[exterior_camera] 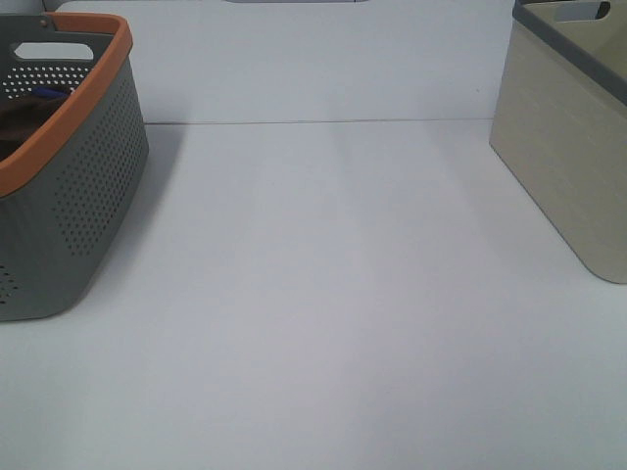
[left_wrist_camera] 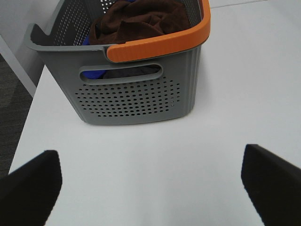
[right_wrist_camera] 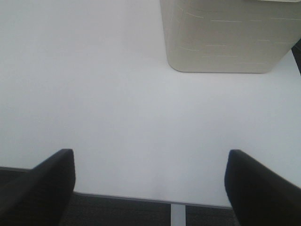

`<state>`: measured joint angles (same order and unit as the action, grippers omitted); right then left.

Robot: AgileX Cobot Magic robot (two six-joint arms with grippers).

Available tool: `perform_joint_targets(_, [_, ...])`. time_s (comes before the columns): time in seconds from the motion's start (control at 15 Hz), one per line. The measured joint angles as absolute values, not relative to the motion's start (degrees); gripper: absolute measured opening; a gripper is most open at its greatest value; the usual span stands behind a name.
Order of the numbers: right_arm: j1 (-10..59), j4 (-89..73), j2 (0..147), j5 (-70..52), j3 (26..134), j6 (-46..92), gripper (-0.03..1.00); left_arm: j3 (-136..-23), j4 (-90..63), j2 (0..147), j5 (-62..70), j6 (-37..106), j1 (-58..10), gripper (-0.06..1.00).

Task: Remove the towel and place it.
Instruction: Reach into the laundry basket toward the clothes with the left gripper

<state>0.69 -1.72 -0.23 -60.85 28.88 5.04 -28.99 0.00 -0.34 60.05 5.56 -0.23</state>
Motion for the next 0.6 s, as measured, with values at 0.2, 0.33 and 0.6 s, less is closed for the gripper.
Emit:
perform_joint_targets(0.2, [0.69, -1.72, -0.23, -60.85, 28.88, 5.04, 0.76, -28.99, 0.00, -0.34, 60.05, 5.56, -0.23, 0.99])
perform_joint_targets(0.33, [0.69, -1.72, -0.23, -60.85, 28.88, 5.04, 0.76, -28.99, 0.00, -0.34, 60.05, 5.56, -0.23, 0.99])
perform_joint_targets(0.6, [0.69, -1.72, -0.23, -60.85, 28.88, 5.04, 0.76, -28.99, 0.00, -0.34, 60.05, 5.56, -0.23, 0.99])
